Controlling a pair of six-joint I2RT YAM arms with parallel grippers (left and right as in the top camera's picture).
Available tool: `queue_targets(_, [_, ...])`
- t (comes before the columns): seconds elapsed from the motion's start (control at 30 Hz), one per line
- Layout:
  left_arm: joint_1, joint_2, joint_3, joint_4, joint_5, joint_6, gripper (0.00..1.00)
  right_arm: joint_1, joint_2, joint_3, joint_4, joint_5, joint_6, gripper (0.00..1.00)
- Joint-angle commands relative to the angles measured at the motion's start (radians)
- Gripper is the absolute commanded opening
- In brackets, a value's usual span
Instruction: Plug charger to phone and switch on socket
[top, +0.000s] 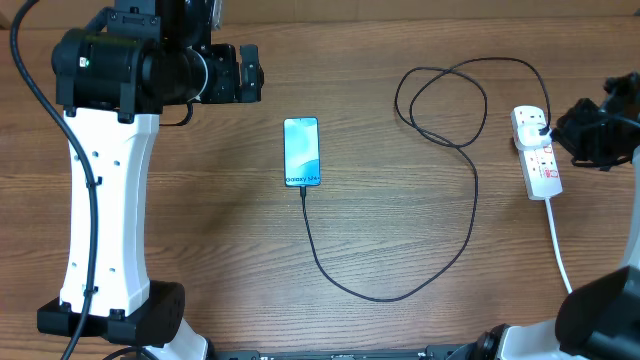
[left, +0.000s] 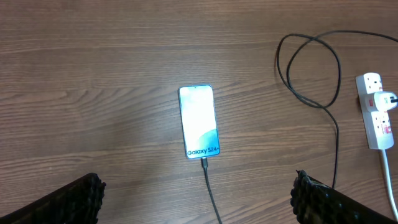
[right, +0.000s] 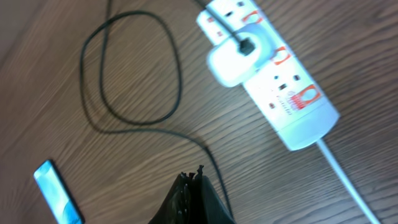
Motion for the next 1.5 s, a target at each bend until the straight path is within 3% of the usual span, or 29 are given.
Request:
queue_targets(0.0, [0.005, -0.021, 0.005, -0.002, -0.006, 0.020, 1.00, -0.044, 0.042, 0.027, 0.021, 0.013, 0.006, 0.04])
queue_targets(0.83, [0.005, -0.021, 0.005, -0.002, -0.006, 0.020, 1.00, -0.089, 0.364, 0.027, 0.255, 0.015, 0.034, 0.04])
queue_targets(1.47, [0.005, -0.020, 0.005, -0.002, -0.006, 0.020, 1.00, -0.106, 0.439, 0.027, 0.334, 0.036, 0.055, 0.04])
